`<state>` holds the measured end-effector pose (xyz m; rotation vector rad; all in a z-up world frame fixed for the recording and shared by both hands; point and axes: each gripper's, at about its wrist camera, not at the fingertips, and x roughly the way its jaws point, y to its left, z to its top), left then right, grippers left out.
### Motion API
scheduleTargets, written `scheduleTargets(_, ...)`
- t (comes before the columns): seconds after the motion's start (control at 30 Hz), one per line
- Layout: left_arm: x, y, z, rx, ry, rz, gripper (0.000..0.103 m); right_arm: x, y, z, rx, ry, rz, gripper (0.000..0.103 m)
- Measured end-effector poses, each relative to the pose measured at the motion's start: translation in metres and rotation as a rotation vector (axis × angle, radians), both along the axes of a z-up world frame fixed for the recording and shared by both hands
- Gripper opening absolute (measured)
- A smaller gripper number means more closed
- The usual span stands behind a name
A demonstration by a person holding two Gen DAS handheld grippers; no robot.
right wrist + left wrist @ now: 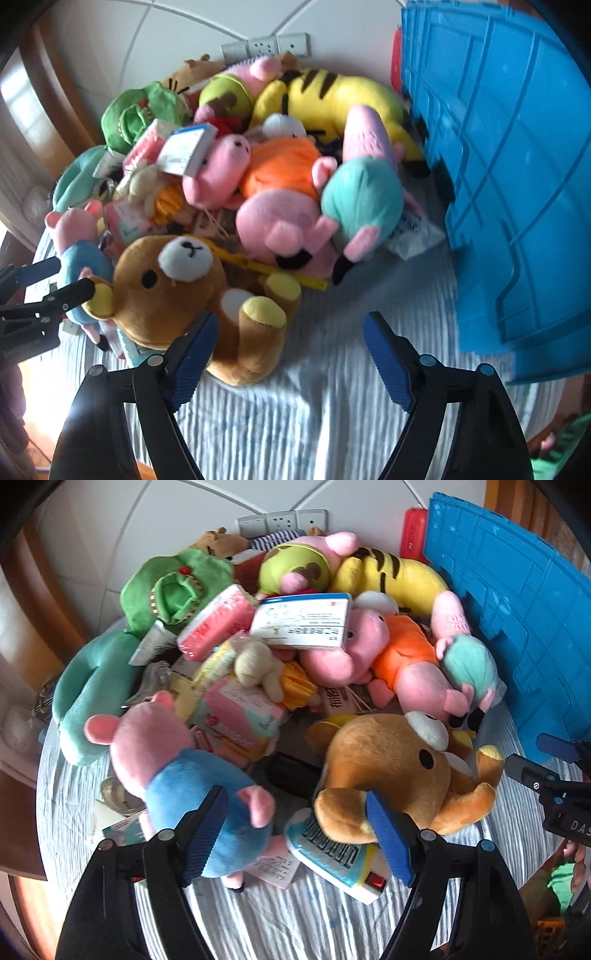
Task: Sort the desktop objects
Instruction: 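Lower the right gripper onto the brown teddy bear plush and close it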
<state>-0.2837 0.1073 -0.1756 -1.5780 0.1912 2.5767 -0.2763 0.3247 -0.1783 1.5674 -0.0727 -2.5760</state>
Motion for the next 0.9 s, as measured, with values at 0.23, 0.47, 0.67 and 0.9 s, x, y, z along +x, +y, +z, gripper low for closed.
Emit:
scheduleTargets(0.23,0.004,0.011,-0.008,0.012,-0.017,-0.054,0.076,-0.002,0.005,-0.022,-0.04,-0.04,-0.025,0.07)
scheduleTargets(0.47,0.002,0.014,-0.02,0.013,0.021,-0.082,0.077,-0.013,-0.006,-0.04,-0.058,-0.056,-0.03,0.069)
scheduleTargets(0.67,0.008,0.015,-0.019,0.106,0.011,-0.125,0.04,-0.015,-0.014,-0.042,-0.084,-0.038,-0.007,0.035)
scheduleTargets(0.9,0.012,0.012,-0.022,0.113,0.023,-0.127,0.039,-0.013,-0.017,-0.043,-0.078,-0.036,-0.013,0.03)
